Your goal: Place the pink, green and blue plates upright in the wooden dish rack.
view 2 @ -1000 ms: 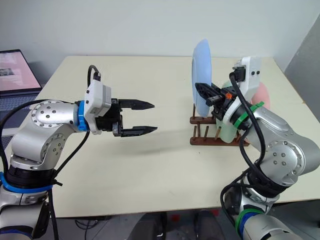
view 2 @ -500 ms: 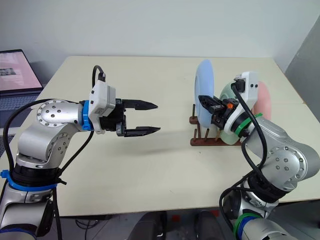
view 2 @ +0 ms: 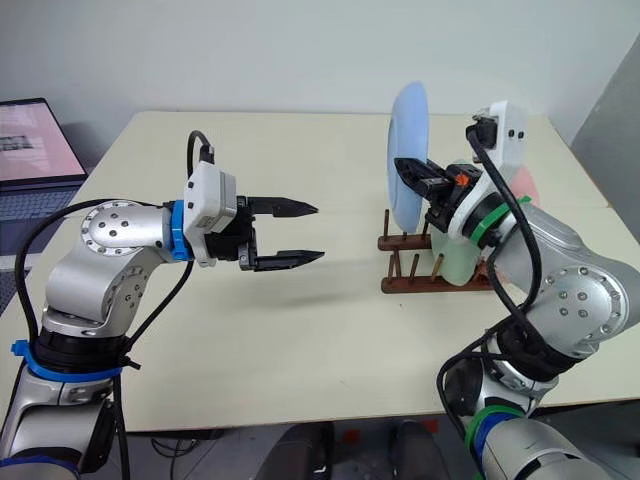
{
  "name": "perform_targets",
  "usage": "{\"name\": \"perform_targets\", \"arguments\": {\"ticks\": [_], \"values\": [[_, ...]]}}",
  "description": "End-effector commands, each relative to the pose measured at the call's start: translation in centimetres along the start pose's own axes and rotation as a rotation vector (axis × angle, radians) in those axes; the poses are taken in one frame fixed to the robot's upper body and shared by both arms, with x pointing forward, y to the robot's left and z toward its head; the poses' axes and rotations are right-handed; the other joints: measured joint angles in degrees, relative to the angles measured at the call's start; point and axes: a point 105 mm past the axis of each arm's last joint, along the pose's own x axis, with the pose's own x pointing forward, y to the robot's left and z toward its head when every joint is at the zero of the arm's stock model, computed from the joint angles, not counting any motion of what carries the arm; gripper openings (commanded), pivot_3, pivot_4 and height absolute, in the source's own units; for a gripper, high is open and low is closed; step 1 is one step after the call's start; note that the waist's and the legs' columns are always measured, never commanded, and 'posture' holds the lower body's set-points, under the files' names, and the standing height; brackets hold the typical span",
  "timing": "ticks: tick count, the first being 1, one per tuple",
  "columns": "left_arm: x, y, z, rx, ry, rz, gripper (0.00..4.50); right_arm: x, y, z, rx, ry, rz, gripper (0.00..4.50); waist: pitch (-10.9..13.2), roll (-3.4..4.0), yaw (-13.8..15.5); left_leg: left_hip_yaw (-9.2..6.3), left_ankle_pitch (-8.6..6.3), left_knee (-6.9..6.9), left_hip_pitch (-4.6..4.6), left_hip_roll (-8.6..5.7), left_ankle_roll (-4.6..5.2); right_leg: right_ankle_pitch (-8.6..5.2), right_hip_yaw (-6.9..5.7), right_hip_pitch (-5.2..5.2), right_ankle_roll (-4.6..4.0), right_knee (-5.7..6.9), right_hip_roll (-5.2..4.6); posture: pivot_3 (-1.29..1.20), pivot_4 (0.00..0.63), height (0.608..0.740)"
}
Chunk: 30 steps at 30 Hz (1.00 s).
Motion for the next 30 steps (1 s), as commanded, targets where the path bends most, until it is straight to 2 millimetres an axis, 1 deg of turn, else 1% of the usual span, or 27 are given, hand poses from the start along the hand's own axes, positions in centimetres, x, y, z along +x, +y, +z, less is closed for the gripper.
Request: {"name": "perform_targets", "arguments": {"ticks": [1,6,10,14,17,20,23,26,28,30], "values": [[0.0,0.1,0.8,0.044,-0.014,0.002,3.26,-0.7,0.0,0.3,0.003,-0.014,0.019,0.00,0.00,0.00,0.00,0.00,0.00,0.00,0.00,0.00,0.00,0.00,0.00,0.00,0.00,0.00,-0.01,0.00,0.150,0.740],[0.2,0.0,0.9,0.042,-0.023,-0.010,3.26,-1.2,-0.7,-1.1,0.040,0.036,0.013,0.00,0.00,0.00,0.00,0.01,0.00,0.00,0.00,0.00,0.00,0.00,0.03,0.01,0.00,-0.02,-0.02,0.00,0.150,0.740],[0.2,-0.8,1.3,0.021,-0.050,-0.062,3.26,-1.2,-1.0,-1.9,0.070,0.064,0.000,0.00,0.00,0.00,-0.04,0.04,0.00,0.00,0.00,0.01,0.00,0.00,0.05,0.01,0.00,-0.01,-0.02,0.00,0.150,0.740],[0.0,-1.1,1.8,0.001,-0.081,-0.083,3.26,-1.1,-1.1,-2.8,0.097,0.089,-0.008,0.00,0.00,0.00,0.00,0.03,0.00,0.00,0.00,0.03,0.00,0.00,0.04,0.01,0.00,-0.01,-0.02,0.00,0.150,0.740],[0.0,-1.0,2.1,-0.003,-0.090,-0.078,3.26,-0.6,-0.6,-3.1,0.111,0.096,0.003,0.00,0.00,0.00,0.00,0.04,0.00,0.00,0.00,0.04,0.00,-0.01,0.04,0.02,0.01,-0.02,-0.02,0.00,0.150,0.740],[0.0,-1.1,1.9,0.001,-0.079,-0.076,3.26,-0.3,-0.3,-2.6,0.112,0.079,0.005,0.00,0.00,0.00,-0.02,0.05,0.00,0.00,0.00,0.04,0.00,-0.01,0.04,0.01,0.01,-0.01,0.00,0.00,0.150,0.740],[0.0,-1.0,1.7,0.003,-0.071,-0.070,3.26,0.0,0.0,-1.3,0.096,0.043,0.003,0.00,0.00,0.00,-0.04,0.07,0.00,0.00,0.00,0.04,0.01,-0.01,0.05,0.01,0.01,-0.01,0.02,0.00,0.150,0.740],[0.1,-0.9,1.5,0.007,-0.065,-0.064,3.26,0.2,0.1,-0.4,0.095,0.026,0.007,0.00,0.00,0.00,-0.07,0.11,0.00,0.00,0.01,0.05,0.01,-0.01,0.05,-0.01,0.01,-0.01,0.03,0.00,0.150,0.740],[0.1,-0.9,1.5,0.009,-0.065,-0.062,3.26,0.2,0.0,-0.4,0.101,0.032,0.009,0.00,0.00,0.00,-0.04,0.08,0.00,0.00,0.01,0.07,0.01,0.00,0.03,0.00,0.01,-0.02,0.04,0.00,0.150,0.740],[0.2,-0.9,1.5,0.010,-0.066,-0.062,3.26,0.0,-0.2,-0.9,0.104,0.053,0.007,0.00,0.00,0.00,-0.04,0.09,0.00,0.00,0.00,0.08,0.01,-0.01,0.04,0.00,0.00,-0.03,0.04,0.00,0.150,0.740]]}}
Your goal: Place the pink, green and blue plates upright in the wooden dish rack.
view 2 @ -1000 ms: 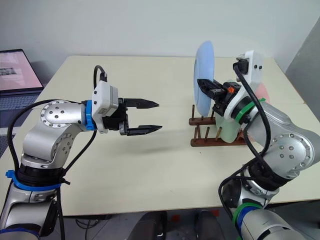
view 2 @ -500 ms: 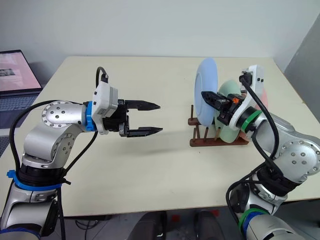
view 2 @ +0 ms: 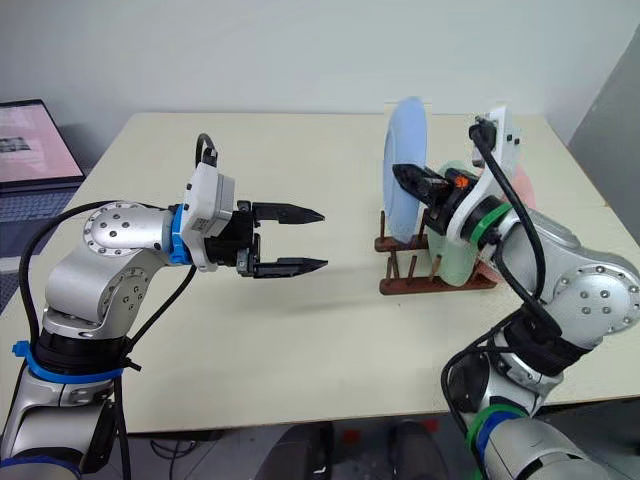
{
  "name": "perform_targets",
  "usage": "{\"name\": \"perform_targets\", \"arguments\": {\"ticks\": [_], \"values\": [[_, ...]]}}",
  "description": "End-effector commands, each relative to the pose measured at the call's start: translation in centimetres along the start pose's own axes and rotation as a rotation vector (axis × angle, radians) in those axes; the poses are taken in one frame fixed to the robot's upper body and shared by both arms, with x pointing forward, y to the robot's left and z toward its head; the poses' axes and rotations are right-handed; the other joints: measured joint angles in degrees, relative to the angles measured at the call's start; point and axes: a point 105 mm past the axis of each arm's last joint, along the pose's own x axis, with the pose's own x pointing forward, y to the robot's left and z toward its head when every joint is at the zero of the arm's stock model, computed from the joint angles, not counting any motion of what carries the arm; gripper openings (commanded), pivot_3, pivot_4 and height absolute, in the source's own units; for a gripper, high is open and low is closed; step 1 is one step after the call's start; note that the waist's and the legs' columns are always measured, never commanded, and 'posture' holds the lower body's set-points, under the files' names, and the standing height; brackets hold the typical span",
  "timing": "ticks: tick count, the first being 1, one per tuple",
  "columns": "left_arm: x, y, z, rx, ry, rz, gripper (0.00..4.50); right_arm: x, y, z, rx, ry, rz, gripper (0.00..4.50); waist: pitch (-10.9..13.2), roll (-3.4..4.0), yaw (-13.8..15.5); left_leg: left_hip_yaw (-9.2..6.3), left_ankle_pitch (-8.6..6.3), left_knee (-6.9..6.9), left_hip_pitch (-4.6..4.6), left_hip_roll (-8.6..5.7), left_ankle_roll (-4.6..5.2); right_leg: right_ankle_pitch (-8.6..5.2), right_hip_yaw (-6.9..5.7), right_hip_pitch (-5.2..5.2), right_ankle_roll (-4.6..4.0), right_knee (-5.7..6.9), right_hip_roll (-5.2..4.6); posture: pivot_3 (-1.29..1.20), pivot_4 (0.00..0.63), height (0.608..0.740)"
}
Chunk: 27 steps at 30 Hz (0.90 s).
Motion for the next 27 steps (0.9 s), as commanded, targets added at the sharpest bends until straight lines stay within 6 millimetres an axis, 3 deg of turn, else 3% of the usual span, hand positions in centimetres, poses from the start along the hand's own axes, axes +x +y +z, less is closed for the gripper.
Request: {"name": "perform_targets", "arguments": {"ticks": [1,14,15,17,22,26,27], "values": [[0.0,0.1,0.7,0.039,-0.013,0.011,3.26,-0.7,0.0,-0.5,-0.010,0.025,0.013,0.00,0.00,0.00,0.00,0.02,0.00,0.00,0.00,0.00,0.00,0.00,0.01,0.00,0.00,-0.01,0.00,0.00,0.150,0.740],[0.1,0.1,0.8,0.043,-0.020,0.012,3.26,-1.4,-0.4,-2.2,0.004,0.088,-0.012,0.00,0.00,0.00,0.01,0.12,0.00,0.00,0.00,0.15,0.01,-0.12,0.09,0.00,0.21,-0.05,0.14,0.00,0.150,0.740],[0.1,0.1,0.8,0.043,-0.020,0.013,3.30,-1.4,-0.4,-2.1,-0.002,0.087,-0.016,0.67,0.00,0.00,0.01,0.13,0.00,0.00,0.00,0.15,0.01,-0.12,0.11,0.00,0.21,-0.05,0.15,0.00,0.150,0.740],[0.1,0.1,0.8,0.042,-0.021,0.016,3.30,-1.5,-0.4,-1.8,-0.036,0.090,-0.025,1.19,0.00,0.00,0.03,0.16,0.00,0.00,0.00,0.16,0.01,-0.12,0.14,0.00,0.22,-0.07,0.19,0.00,0.150,0.740],[-0.1,0.3,1.2,0.024,-0.042,0.031,3.30,-2.0,-0.2,-0.5,-0.187,0.117,-0.040,2.98,0.00,-0.01,0.08,0.20,-0.01,0.01,-0.01,0.21,0.01,-0.14,0.19,0.00,0.25,-0.13,0.23,0.00,0.150,0.740],[-0.4,0.5,1.4,0.004,-0.053,0.047,3.30,-2.7,0.1,1.7,-0.300,0.122,-0.027,4.38,0.02,0.01,0.14,0.26,-0.01,0.01,-0.02,0.31,0.01,-0.14,0.45,-0.03,0.26,-0.14,0.38,0.00,0.150,0.740],[-0.4,0.5,1.4,0.002,-0.050,0.050,3.30,-2.9,0.2,2.0,-0.332,0.129,-0.023,4.45,0.02,0.00,0.15,0.30,-0.01,0.01,-0.01,0.39,0.01,-0.13,0.51,-0.03,0.26,-0.18,0.46,0.00,0.150,0.740]]}}
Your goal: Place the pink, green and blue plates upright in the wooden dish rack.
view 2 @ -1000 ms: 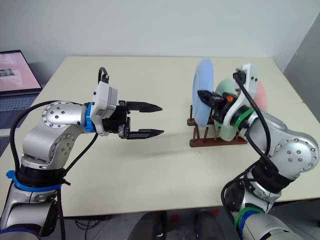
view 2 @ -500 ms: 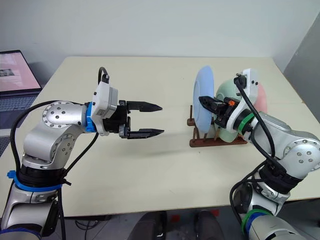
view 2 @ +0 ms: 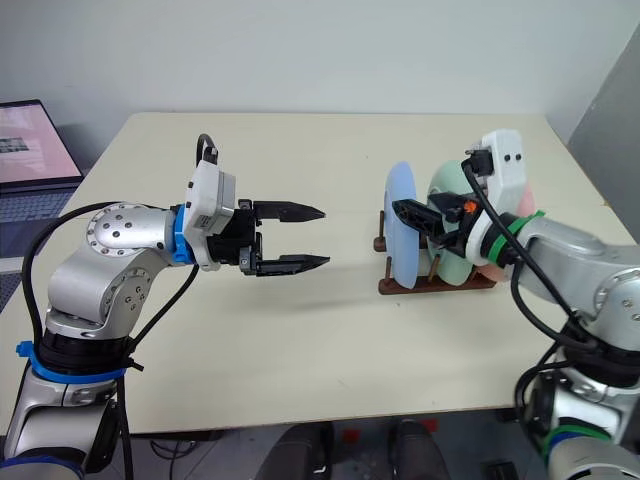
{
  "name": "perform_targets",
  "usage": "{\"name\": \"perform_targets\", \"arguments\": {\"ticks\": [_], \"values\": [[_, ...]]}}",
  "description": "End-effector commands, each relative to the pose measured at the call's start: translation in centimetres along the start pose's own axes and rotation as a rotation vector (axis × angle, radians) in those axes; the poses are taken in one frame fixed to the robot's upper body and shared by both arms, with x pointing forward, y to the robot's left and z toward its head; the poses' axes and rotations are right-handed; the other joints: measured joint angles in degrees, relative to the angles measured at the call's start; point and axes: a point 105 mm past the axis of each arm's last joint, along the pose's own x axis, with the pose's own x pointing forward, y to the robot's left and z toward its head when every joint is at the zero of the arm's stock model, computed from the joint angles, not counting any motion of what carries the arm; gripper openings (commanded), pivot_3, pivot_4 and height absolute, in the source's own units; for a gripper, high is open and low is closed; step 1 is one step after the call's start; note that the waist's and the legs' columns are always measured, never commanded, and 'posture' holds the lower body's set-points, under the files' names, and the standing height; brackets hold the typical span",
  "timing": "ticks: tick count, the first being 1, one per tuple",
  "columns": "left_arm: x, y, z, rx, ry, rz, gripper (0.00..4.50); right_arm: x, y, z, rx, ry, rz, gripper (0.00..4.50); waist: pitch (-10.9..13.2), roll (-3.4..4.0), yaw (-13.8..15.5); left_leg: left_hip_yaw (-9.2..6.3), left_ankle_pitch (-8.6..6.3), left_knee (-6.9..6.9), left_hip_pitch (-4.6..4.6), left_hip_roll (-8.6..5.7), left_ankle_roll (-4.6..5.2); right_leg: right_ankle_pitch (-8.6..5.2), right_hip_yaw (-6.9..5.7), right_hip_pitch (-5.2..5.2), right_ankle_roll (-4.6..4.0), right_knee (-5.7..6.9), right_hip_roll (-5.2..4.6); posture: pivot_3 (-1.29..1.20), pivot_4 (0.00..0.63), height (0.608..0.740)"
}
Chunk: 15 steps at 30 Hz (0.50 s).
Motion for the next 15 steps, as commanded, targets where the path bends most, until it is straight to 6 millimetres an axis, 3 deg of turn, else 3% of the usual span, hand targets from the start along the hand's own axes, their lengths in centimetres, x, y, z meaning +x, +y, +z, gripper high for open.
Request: {"name": "perform_targets", "arguments": {"ticks": [1,4,8,10,15], "values": [[-0.7,0.3,1.3,0.032,-0.026,0.028,3.30,-1.0,0.5,2.1,-0.090,-0.051,0.037,4.45,0.00,0.00,0.07,0.01,0.00,0.00,0.00,0.07,0.00,0.03,0.02,0.01,-0.02,-0.07,0.06,0.00,0.150,0.740],[-2.1,0.7,0.5,-0.028,0.050,0.062,3.30,-2.6,0.3,3.7,-0.243,-0.027,0.062,4.45,0.03,0.02,0.03,0.07,-0.01,-0.05,-0.02,0.23,0.00,0.10,0.03,-0.01,-0.12,-0.27,0.19,0.00,0.150,0.740],[-4.8,1.5,-1.5,-0.032,0.218,0.152,4.13,-4.7,0.1,3.5,-0.467,0.088,0.130,4.50,0.05,0.07,0.06,0.09,-0.10,-0.16,-0.02,0.34,0.07,0.11,0.03,0.00,-0.14,-0.55,0.27,0.00,0.150,0.740],[-6.0,2.0,-2.1,-0.003,0.276,0.211,4.47,-5.6,-1.0,3.7,-0.561,0.127,0.121,4.50,0.05,0.07,0.13,0.12,-0.15,-0.16,-0.02,0.35,0.05,0.10,0.04,0.00,-0.14,-0.60,0.26,0.00,0.150,0.740],[-10.0,1.4,-3.7,0.028,0.418,0.318,4.47,-8.8,-5.2,4.0,-0.783,0.245,0.116,4.50,0.05,0.07,0.06,0.50,-0.24,-0.14,0.03,0.35,-0.05,0.10,0.31,-0.05,-0.15,-0.68,0.12,0.00,0.150,0.740]]}}
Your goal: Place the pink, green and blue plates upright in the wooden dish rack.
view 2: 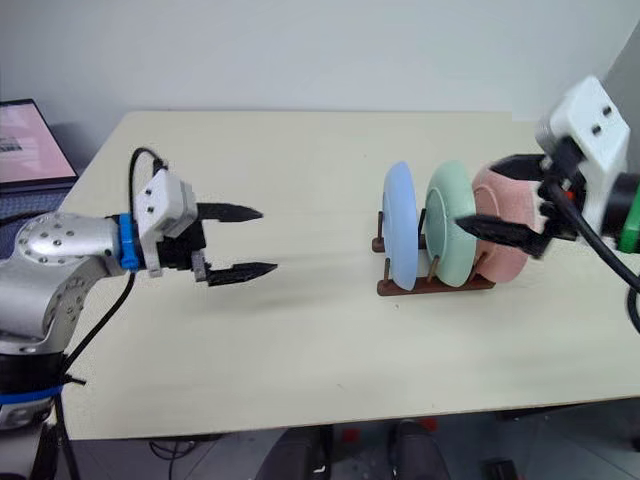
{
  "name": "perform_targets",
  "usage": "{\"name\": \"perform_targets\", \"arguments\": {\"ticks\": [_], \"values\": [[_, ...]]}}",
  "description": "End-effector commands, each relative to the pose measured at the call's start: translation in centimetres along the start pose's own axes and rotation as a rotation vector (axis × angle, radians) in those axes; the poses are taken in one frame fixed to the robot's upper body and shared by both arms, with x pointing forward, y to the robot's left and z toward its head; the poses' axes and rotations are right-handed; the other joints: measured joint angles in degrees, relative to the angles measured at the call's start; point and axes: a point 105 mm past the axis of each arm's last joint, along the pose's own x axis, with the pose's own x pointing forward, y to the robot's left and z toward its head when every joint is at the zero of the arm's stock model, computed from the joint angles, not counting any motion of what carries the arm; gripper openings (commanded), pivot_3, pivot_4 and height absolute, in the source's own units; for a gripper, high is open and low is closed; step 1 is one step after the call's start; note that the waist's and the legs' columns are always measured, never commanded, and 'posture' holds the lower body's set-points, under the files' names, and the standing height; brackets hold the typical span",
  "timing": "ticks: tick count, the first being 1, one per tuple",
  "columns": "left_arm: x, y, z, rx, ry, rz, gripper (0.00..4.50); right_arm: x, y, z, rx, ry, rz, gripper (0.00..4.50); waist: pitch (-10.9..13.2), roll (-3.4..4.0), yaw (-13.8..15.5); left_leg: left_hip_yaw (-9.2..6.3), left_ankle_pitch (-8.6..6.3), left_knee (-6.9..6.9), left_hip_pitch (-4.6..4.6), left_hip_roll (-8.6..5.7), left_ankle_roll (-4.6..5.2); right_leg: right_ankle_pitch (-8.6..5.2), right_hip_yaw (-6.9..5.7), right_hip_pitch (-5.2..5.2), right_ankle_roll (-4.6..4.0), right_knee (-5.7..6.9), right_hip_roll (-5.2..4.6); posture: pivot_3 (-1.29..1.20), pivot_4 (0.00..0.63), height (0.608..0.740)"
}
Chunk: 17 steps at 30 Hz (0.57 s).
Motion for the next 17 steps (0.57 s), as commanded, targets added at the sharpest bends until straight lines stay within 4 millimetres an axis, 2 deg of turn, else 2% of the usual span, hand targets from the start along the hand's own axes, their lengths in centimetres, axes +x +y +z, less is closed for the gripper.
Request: {"name": "perform_targets", "arguments": {"ticks": [1,6,10,17], "values": [[-2.2,0.4,-0.5,0.062,0.072,0.070,4.47,-2.6,-2.1,-0.1,-0.177,0.022,-0.026,4.50,0.00,0.00,-0.05,0.07,-0.01,0.00,0.01,0.00,-0.01,-0.09,0.06,-0.01,-0.17,-0.04,-0.02,0.00,0.150,0.740],[-4.5,0.1,-2.9,0.059,0.194,0.125,4.47,-4.2,-3.1,-2.8,-0.235,0.133,0.045,4.50,0.00,0.02,0.03,0.13,-0.03,0.01,0.07,0.04,-0.05,-0.04,0.16,-0.07,-0.37,-0.01,-0.08,0.00,0.150,0.740],[-5.5,0.0,-3.4,0.018,0.208,0.137,4.47,-5.1,-3.9,-4.9,-0.287,0.254,0.061,4.50,0.02,0.05,0.03,0.13,-0.09,-0.01,0.06,0.08,-0.15,-0.06,0.19,-0.16,-0.47,-0.01,-0.11,0.00,0.150,0.740],[-6.2,-0.2,-3.9,-0.014,0.207,0.158,4.47,-5.2,-4.3,-5.9,-0.281,0.252,0.062,4.50,0.01,0.06,0.09,0.15,-0.20,-0.03,0.05,0.09,-0.31,0.00,0.22,-0.20,-0.91,0.01,-0.12,0.00,0.150,0.740]]}}
